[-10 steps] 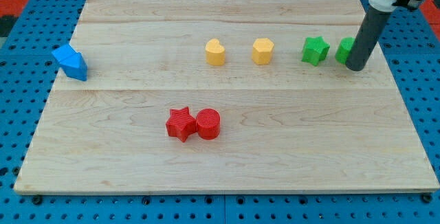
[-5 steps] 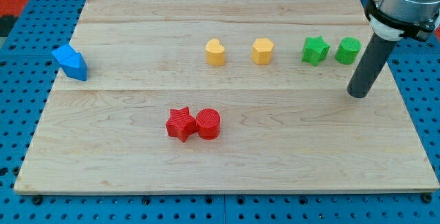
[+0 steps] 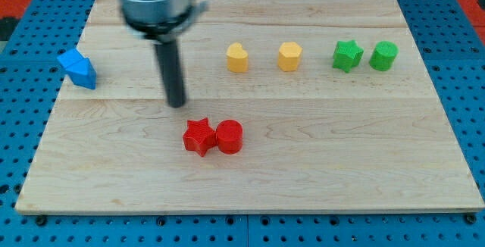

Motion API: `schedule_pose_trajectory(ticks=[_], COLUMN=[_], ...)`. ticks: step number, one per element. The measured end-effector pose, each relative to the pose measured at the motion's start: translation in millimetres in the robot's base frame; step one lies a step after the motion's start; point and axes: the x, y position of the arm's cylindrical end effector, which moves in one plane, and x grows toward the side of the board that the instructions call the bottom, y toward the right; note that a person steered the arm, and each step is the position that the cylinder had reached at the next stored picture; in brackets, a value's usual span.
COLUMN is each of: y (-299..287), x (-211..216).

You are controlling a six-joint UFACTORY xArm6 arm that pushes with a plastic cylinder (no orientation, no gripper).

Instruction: Slide the blue cube and the blue triangle to the right

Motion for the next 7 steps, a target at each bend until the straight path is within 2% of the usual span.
schedule_pose_trajectory(ticks=[2,3,4,5,6,7], y=[-174,-174,-172,-149,-93,-78], x=[-2,-18,-53,-73,-85,-100])
